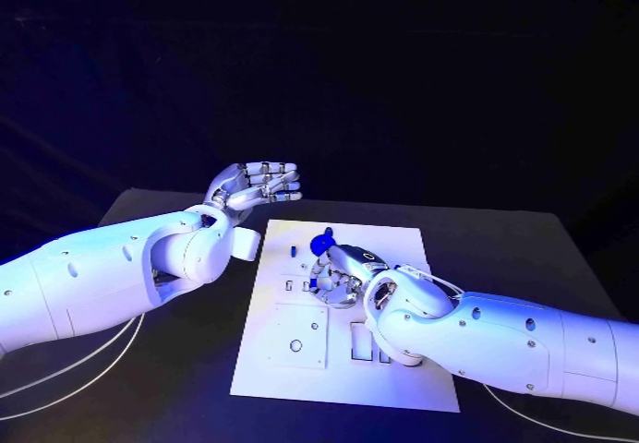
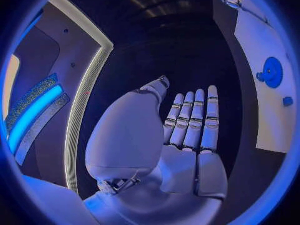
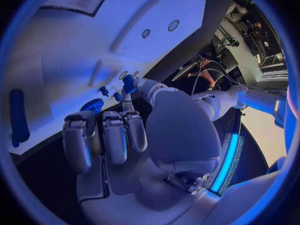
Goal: Assemble the parts on the task board
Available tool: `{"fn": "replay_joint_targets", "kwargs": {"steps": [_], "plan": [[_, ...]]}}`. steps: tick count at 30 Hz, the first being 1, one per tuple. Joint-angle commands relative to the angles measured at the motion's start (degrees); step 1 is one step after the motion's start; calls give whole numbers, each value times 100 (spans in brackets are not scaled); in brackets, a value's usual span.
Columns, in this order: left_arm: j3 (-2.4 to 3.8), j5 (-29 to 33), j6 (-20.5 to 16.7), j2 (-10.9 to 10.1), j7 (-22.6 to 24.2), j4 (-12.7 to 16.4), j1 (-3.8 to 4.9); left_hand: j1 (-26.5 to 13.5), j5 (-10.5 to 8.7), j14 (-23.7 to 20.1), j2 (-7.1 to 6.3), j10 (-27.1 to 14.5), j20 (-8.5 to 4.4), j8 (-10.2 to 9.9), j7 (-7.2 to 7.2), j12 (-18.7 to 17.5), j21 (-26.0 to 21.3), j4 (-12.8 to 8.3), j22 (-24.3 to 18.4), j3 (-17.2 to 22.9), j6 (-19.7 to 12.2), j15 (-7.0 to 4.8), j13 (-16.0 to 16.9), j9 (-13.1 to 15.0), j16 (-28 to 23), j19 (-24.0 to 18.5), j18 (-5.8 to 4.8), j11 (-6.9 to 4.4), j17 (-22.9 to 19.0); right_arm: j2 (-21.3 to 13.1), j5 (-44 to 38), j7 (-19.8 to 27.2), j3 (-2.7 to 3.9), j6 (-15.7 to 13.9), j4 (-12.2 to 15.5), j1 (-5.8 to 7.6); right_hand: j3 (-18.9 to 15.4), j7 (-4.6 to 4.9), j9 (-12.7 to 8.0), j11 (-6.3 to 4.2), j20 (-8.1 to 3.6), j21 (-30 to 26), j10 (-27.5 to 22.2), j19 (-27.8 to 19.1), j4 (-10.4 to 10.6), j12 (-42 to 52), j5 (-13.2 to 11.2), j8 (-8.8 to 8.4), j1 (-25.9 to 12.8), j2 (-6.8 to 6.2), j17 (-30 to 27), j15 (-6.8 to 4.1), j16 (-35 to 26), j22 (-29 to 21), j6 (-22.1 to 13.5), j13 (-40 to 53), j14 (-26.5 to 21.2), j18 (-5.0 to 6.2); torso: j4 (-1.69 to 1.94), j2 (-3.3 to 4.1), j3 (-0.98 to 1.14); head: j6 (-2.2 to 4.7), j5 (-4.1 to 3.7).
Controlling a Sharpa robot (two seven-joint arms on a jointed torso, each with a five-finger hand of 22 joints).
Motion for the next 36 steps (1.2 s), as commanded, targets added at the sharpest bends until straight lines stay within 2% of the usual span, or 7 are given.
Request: {"fn": "replay_joint_targets", "kwargs": {"steps": [1,12,36], "plan": [[4,-13,131,11,27,14,3,-3,-12,-9,34,-21,13,-14,234,1,-12,-49,-9,-2,-17,-6,-4,9,-17,-12,31,-2,8,37,-223,-96,-6,111,-58,-32,21,-23,155,-19,-49,26,179,599,-23,-32,22,151,-9,30,1373,-12,-1,1507,-1,1029,566,-83,-9,-6,3,-37,17],[4,-20,147,4,22,19,3,4,-12,-9,31,-20,13,-13,233,2,-12,-58,-9,2,-18,-6,-4,10,-17,-11,31,-3,9,81,-253,-118,-16,76,-145,-83,14,-17,159,-13,-48,26,174,599,-29,-41,27,156,-43,-5,1368,-9,-3,1507,-15,1023,565,-83,-3,-11,9,-56,19],[4,-21,150,-21,-2,18,3,4,-12,-9,31,-20,13,-13,233,2,-12,-58,-9,2,-18,-6,-4,10,-17,-11,31,-3,9,102,-253,-96,-20,44,-184,-95,-37,72,114,63,-1,26,84,599,-51,-153,-158,90,-265,-263,1320,51,-20,1507,-228,941,554,-83,-3,-8,9,-38,21]]}}
